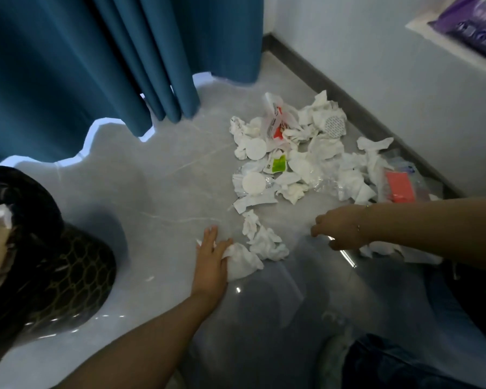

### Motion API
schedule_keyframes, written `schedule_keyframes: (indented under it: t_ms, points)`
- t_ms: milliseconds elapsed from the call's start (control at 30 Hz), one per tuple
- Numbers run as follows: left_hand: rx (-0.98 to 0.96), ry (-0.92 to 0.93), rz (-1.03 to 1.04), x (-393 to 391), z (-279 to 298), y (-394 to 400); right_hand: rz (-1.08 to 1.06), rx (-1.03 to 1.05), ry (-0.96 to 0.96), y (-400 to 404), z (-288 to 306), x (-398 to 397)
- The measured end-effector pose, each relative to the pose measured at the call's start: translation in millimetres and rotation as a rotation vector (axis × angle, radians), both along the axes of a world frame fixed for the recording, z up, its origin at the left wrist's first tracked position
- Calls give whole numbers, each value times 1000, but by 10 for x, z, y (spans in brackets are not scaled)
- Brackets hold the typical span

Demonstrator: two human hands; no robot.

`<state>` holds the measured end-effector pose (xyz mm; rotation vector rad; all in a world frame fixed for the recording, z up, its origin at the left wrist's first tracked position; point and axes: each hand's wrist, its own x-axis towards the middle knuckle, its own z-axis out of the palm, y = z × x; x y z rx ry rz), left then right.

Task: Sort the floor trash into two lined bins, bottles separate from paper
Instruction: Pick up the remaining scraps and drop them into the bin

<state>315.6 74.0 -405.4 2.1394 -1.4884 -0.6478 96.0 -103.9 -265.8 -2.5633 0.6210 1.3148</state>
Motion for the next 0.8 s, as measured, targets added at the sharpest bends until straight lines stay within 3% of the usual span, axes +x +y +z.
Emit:
schedule_keyframes:
  t_ms: [133,267,400,533,667,800]
  points:
    - [-173,123,195,83,56,-111,-14,8,-24,-23,-114,12]
    - [-240,205,194,139,223,-222,-141,43,-117,20,-241,81]
    - [-187,188,-117,68,205,-134,-424,1,-370,101,-465,37]
    - [-137,-78,-379,-105,65,-69,-633,-78,-648,347,-603,-190]
    - [-130,-282,-496,-243,-118,-59,-630,-101,-718,661,-614,-504]
    - [-260,-205,-536,-284,-142,-98,-679,-161,-812,871,-691,-709]
